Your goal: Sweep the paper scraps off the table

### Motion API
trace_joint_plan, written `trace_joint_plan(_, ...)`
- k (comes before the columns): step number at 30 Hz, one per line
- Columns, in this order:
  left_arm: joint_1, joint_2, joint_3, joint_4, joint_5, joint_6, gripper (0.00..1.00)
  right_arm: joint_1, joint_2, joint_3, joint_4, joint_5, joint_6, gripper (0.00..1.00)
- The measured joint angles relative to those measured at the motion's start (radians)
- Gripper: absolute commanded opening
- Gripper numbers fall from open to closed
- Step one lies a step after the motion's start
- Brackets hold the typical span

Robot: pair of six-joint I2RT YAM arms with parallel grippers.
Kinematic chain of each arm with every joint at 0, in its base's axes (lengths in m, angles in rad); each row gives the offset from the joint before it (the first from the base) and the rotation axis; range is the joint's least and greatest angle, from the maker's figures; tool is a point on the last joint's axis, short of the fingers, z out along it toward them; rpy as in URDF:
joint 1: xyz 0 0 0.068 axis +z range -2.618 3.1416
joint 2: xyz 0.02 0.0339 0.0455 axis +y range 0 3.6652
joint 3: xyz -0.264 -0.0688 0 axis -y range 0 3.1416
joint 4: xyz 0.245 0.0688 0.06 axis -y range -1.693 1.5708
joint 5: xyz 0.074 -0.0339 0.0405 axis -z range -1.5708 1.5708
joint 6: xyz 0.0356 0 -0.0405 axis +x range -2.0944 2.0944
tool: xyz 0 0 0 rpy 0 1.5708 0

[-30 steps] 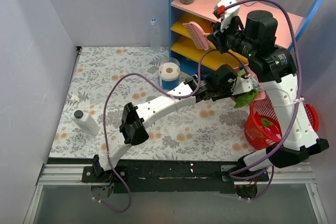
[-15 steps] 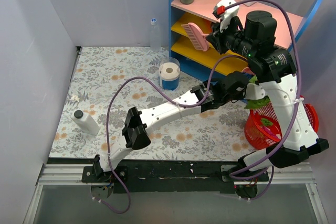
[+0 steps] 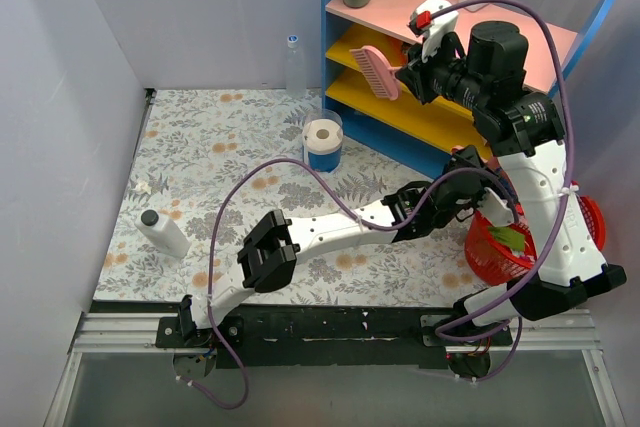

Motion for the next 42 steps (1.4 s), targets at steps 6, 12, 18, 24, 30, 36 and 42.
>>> trace_joint_plan(6, 0.019, 0.000, -0.013, 0.170, 0.009, 0.127, 0.00, -0.012, 0.002, 0.000, 0.000, -0.004, 0.006, 0.01)
trace_joint_plan(12, 0.028, 0.000, -0.021, 0.249, 0.030, 0.132, 0.00, -0.015, 0.027, 0.015, 0.000, -0.014, 0.016, 0.01)
trace_joint_plan(18, 0.037, 0.000, -0.049, 0.291, 0.073, 0.133, 0.00, -0.016, 0.059, 0.035, 0.000, -0.015, 0.021, 0.01)
trace_joint_plan(24, 0.050, 0.000, -0.052, 0.355, 0.107, 0.138, 0.00, -0.016, 0.080, 0.068, 0.000, -0.020, 0.023, 0.01)
trace_joint_plan(30, 0.066, 0.000, -0.045, 0.472, 0.143, 0.118, 0.00, -0.016, 0.097, 0.087, 0.001, -0.032, 0.026, 0.01)
trace_joint_plan(36, 0.085, -0.003, -0.045, 0.458, 0.123, 0.092, 0.00, -0.016, 0.125, 0.109, 0.002, -0.034, 0.028, 0.01)
trace_joint_plan(42, 0.161, -0.010, -0.024, 0.370, 0.076, 0.052, 0.00, -0.016, 0.151, 0.166, 0.002, -0.033, 0.023, 0.01)
